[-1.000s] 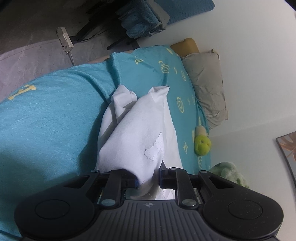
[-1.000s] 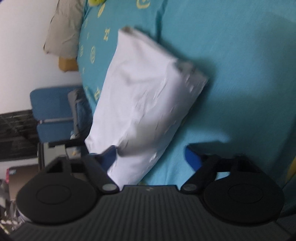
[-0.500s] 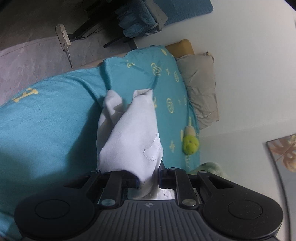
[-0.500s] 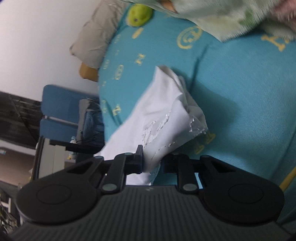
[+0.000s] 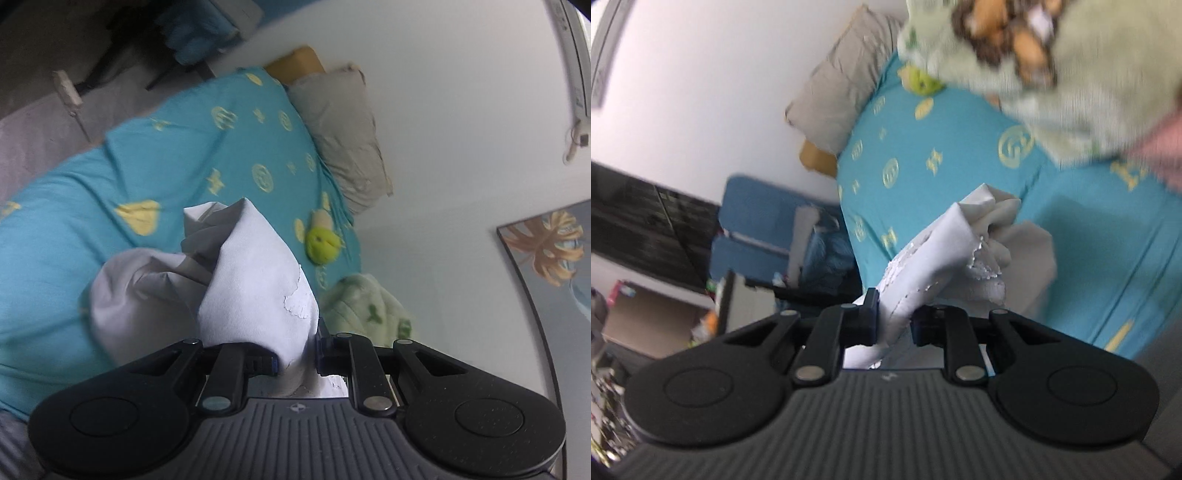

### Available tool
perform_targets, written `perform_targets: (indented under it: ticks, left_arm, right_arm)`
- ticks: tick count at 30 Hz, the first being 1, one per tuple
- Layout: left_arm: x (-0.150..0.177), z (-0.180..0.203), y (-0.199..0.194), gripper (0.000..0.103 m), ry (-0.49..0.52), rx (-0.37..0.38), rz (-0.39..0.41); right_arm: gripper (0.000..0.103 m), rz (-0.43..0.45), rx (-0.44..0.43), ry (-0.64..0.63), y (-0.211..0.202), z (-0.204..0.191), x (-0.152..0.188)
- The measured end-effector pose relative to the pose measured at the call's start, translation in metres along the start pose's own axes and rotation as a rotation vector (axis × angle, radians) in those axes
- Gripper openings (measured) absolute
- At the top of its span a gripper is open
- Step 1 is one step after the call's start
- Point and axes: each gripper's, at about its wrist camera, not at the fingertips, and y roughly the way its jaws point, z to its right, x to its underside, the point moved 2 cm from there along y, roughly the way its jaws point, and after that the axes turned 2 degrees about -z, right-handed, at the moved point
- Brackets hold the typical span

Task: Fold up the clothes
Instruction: 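Carry the folded shirt with both grippers onto the green blanket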

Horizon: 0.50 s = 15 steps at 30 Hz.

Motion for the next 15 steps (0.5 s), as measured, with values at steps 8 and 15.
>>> perform_targets:
  ticks: [8, 15]
  left_arm:
    - [0.015, 0.178, 0.137, 0.017, 0.139, 0.151, -0.105]
    - [0.069, 0.309, 0.264, 0.018, 0.312, 0.357, -0.164]
  right_arm:
    - [0.020, 0.239, -0.044, -0.050, -0.073, -0.033, -0.176]
    - [0.020, 0.563, 0.027, -0.186, -0.153, -0.040, -0.294]
